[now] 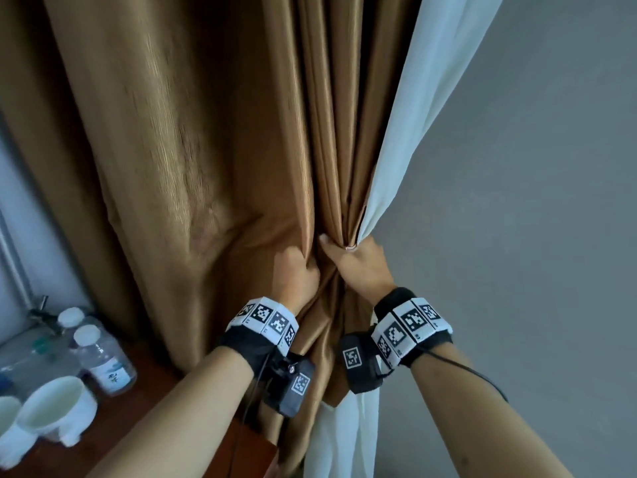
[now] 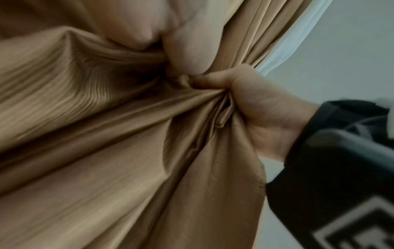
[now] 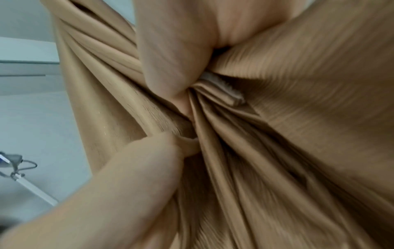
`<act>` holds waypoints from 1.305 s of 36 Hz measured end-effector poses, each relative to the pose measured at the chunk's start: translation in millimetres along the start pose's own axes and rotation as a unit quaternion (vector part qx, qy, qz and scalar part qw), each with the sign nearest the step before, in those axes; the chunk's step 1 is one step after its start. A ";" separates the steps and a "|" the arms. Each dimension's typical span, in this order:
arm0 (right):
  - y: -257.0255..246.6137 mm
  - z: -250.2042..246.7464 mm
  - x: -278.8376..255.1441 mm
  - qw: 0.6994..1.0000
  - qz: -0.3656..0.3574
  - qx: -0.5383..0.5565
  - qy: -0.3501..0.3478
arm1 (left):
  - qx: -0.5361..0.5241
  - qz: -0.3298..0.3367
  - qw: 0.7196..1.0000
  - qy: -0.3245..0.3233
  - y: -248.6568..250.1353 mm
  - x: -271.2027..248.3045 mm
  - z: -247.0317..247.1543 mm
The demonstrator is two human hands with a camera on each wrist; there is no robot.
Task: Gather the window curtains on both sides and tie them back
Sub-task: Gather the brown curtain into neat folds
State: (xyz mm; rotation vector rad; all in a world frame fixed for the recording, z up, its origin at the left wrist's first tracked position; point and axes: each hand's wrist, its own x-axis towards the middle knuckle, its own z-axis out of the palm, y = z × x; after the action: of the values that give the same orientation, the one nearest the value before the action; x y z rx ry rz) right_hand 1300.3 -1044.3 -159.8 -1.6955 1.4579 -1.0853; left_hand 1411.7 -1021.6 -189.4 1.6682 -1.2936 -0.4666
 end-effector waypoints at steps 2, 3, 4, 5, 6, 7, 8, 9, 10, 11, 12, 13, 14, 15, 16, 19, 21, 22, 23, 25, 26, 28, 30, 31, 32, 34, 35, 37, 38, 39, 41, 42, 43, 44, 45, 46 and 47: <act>-1.6 -3.7 -3.4 1.000 0.003 0.002 -0.021 | 0.005 0.013 0.999 -0.029 -2.0 -4.0 6.2; -2.2 -4.1 -4.5 1.000 0.009 -0.010 -0.025 | 0.009 0.025 0.999 -0.039 -1.3 -6.9 9.0; -3.6 -3.6 -5.7 0.999 0.015 -0.023 -0.026 | 0.012 0.039 0.998 -0.045 0.0 -10.3 11.6; -5.4 -2.6 -6.8 0.999 0.019 -0.033 -0.021 | 0.004 0.048 0.997 -0.054 0.7 -13.4 14.2; -9.1 -2.1 -8.9 0.999 0.024 -0.037 -0.009 | -0.004 0.050 0.997 -0.065 1.1 -16.9 15.9; -11.5 -1.2 -9.9 0.999 0.034 -0.041 0.011 | -0.003 0.053 0.996 -0.076 0.3 -20.0 17.1; -13.6 0.0 -10.0 0.997 0.047 -0.047 0.035 | 0.002 0.063 0.995 -0.079 -2.0 -22.8 17.6; -15.4 1.0 -10.4 0.995 0.057 -0.053 0.058 | 0.003 0.074 0.994 -0.083 -6.2 -25.2 17.1; -16.2 2.7 -9.6 0.993 0.065 -0.057 0.076 | -0.004 0.085 0.992 -0.088 -10.0 -26.9 15.7; -16.0 4.7 -8.7 0.992 0.066 -0.058 0.089 | -0.010 0.090 0.991 -0.101 -15.4 -26.4 12.9; -15.9 6.8 -7.4 0.991 0.067 -0.059 0.097 | -0.014 0.091 0.988 -0.123 -20.8 -24.0 9.2; -15.6 9.0 -5.8 0.991 0.067 -0.061 0.099 | -0.024 0.086 0.985 -0.151 -25.3 -20.1 3.9; -15.9 10.9 -4.1 0.991 0.066 -0.062 0.096 | -0.045 0.079 0.981 -0.174 -30.0 -14.8 -2.0; -16.8 12.5 -2.4 0.992 0.065 -0.063 0.091 | -0.069 0.070 0.976 -0.192 -32.4 -9.8 -9.8; -18.4 13.7 -1.1 0.992 0.063 -0.063 0.086 | -0.093 0.060 0.973 -0.204 -32.1 -4.5 -18.4; -21.2 19.6 1.9 0.993 0.062 -0.059 0.085 | -0.127 0.024 0.976 -0.173 -27.9 14.6 -46.4; -22.8 24.4 1.7 0.992 0.066 -0.058 0.086 | -0.133 0.010 0.988 -0.081 -26.9 31.1 -68.1; -23.2 26.3 1.8 0.992 0.067 -0.059 0.089 | -0.133 0.013 0.991 -0.024 -25.6 37.6 -79.8; -23.6 28.0 2.0 0.992 0.067 -0.060 0.094 | -0.128 0.017 0.991 0.037 -25.2 43.4 -91.4; -24.8 30.9 2.3 0.991 0.068 -0.063 0.098 | -0.110 0.022 0.980 0.163 -26.2 49.9 -114.0; -25.4 32.4 2.5 0.991 0.069 -0.065 0.098 | -0.104 0.027 0.969 0.220 -27.3 50.9 -124.3; -26.3 34.8 3.5 0.991 0.068 -0.068 0.097 | -0.079 0.044 0.945 0.315 -36.3 52.2 -140.5; -27.7 37.0 3.9 0.991 0.068 -0.068 0.091 | -0.025 0.034 0.925 0.377 -49.3 53.1 -149.7; -28.2 38.3 4.1 0.991 0.070 -0.068 0.088 | -0.002 0.015 0.918 0.395 -55.3 53.6 -152.9; -28.9 39.2 3.8 0.991 0.071 -0.067 0.087 | 0.006 -0.007 0.916 0.402 -58.3 53.0 -155.7; -30.7 41.2 3.2 0.991 0.071 -0.065 0.088 | -0.034 -0.056 0.929 0.365 -59.3 53.0 -158.7; -31.8 42.8 2.7 0.992 0.070 -0.065 0.088 | -0.075 -0.082 0.939 0.326 -60.2 54.3 -158.3; -33.8 45.5 1.4 0.992 0.068 -0.067 0.085 | -0.114 -0.101 0.953 0.262 -59.7 57.9 -152.9; -34.8 46.8 0.9 0.992 0.066 -0.067 0.083 | -0.094 -0.094 0.960 0.245 -56.5 58.2 -147.1; -35.4 48.3 0.6 0.992 0.063 -0.067 0.082 | -0.058 -0.079 0.968 0.231 -51.9 57.4 -139.4; -37.2 51.5 -1.4 0.993 0.056 -0.070 0.077 | -0.008 -0.049 0.980 0.191 -38.7 50.2 -116.6; -37.8 53.1 -2.2 0.994 0.051 -0.069 0.074 | 0.002 -0.035 0.986 0.165 -30.4 42.8 -102.3; -37.9 54.9 -3.1 0.994 0.046 -0.064 0.069 | 0.014 -0.011 0.989 0.144 -23.6 34.4 -88.8; -37.8 56.3 -4.2 0.996 0.039 -0.058 0.062 | 0.019 0.027 0.991 0.129 -18.3 26.8 -75.3; -37.0 57.0 -5.5 0.997 0.033 -0.049 0.055 | 0.013 0.058 0.992 0.115 -15.7 19.4 -62.0; -35.5 56.6 -6.8 0.998 0.026 -0.041 0.049 | 0.004 0.068 0.993 0.102 -12.8 11.4 -51.0; -33.7 55.0 -8.4 0.998 0.021 -0.035 0.045 | -0.008 0.065 0.994 0.087 -13.0 5.4 -41.2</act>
State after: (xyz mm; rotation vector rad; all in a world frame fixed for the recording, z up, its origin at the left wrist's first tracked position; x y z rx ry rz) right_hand 1364.2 -1032.5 -156.6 -1.6755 1.5985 -1.1125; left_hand 1451.9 -1008.3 -179.0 1.5636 -1.2570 -0.2481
